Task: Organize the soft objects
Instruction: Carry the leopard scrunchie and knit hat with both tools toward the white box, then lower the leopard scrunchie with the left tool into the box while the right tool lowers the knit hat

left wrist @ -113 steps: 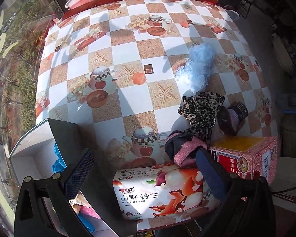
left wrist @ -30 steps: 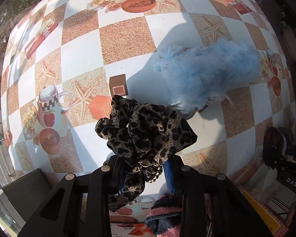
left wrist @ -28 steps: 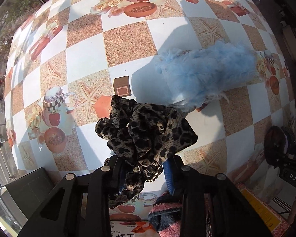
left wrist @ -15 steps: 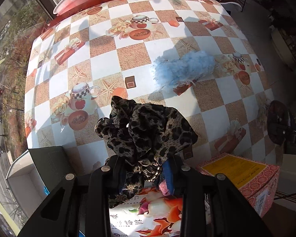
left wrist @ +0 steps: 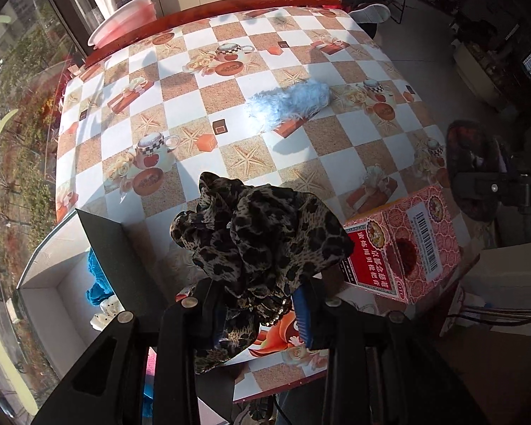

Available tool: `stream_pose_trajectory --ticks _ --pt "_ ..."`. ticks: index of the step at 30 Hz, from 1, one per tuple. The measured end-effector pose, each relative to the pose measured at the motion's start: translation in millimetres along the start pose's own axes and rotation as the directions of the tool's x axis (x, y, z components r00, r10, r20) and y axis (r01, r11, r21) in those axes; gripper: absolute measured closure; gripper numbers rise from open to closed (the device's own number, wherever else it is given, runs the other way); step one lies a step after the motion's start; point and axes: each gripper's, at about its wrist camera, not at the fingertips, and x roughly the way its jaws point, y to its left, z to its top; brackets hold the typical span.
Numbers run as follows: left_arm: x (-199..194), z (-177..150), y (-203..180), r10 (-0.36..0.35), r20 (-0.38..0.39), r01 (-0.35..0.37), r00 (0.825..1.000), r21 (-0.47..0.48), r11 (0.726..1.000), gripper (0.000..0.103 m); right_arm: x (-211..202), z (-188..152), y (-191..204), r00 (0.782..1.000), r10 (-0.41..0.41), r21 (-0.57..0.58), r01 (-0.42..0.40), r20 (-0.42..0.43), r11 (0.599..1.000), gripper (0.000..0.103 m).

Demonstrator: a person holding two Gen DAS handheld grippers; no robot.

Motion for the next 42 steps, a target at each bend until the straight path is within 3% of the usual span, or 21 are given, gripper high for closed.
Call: stream_pose_trajectory --ticks 7,17,42 --pt "-16.8 -24.7 20.0 -0.006 0.056 0.010 0.998 -0.070 0.997 0.068 -3.9 -18.4 55.5 1.000 -0.008 -0.107 0.007 -0.008 0.994 0.046" --pt "-42.3 -55.0 65.2 0.051 0.131 -0.025 0.990 -0.196 0.980 0.068 10.6 -43.1 122.8 0.999 -0.017 -0.270 0.003 -0.049 0.963 0.046" --pt "-54.5 -112.0 124.2 0.109 0.132 -0.050 0.985 -0.392 0.919 0.068 27.6 -64.1 196.6 0.995 -0.055 -0.465 0.009 -0.084 0.885 0.046"
